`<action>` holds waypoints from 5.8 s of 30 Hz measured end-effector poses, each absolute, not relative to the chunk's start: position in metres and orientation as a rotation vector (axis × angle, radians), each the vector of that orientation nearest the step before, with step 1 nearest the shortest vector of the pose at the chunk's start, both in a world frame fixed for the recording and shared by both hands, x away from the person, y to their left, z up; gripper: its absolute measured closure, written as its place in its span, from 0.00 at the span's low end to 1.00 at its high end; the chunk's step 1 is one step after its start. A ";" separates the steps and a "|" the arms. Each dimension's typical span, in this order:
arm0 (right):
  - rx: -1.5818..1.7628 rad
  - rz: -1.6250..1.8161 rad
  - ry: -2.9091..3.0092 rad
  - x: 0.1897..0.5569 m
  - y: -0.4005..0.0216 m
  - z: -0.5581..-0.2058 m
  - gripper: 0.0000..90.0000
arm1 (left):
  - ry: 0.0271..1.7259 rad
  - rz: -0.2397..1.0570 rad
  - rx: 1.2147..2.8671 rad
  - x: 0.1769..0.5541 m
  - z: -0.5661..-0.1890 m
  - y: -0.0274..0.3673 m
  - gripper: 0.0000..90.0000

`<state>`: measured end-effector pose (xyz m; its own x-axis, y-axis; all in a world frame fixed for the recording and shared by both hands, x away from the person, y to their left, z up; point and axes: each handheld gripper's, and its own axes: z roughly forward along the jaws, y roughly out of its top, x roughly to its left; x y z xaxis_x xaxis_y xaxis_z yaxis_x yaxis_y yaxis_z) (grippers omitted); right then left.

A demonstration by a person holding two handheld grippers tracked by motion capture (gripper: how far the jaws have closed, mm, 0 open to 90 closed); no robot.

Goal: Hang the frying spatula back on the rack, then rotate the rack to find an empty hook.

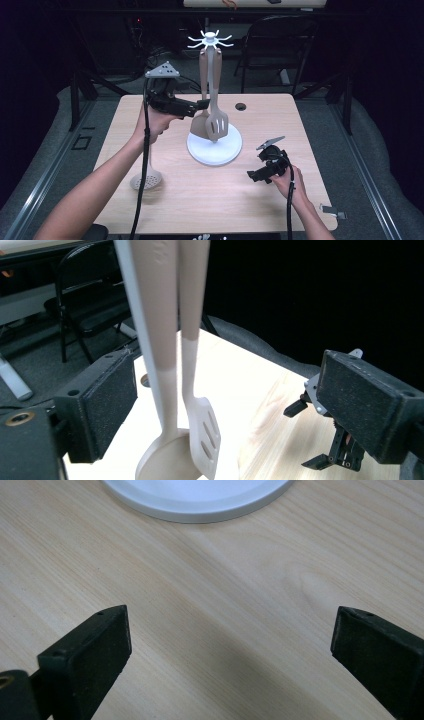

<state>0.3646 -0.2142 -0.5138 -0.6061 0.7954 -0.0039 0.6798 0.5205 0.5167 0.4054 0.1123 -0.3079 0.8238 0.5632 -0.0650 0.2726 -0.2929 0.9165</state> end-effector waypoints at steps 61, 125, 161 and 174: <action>1.217 0.655 2.541 0.365 -0.214 -0.517 0.11 | 0.757 0.637 1.794 0.467 -0.243 0.119 0.98; 1.218 0.664 2.547 0.365 -0.212 -0.519 0.11 | 0.737 0.677 1.818 0.463 -0.240 0.122 0.99; 1.223 0.623 2.542 0.365 -0.211 -0.517 0.11 | 0.669 0.677 1.795 0.434 -0.235 0.129 0.97; 1.204 0.620 2.545 0.366 -0.212 -0.518 0.11 | 0.697 0.689 1.793 0.442 -0.238 0.125 0.97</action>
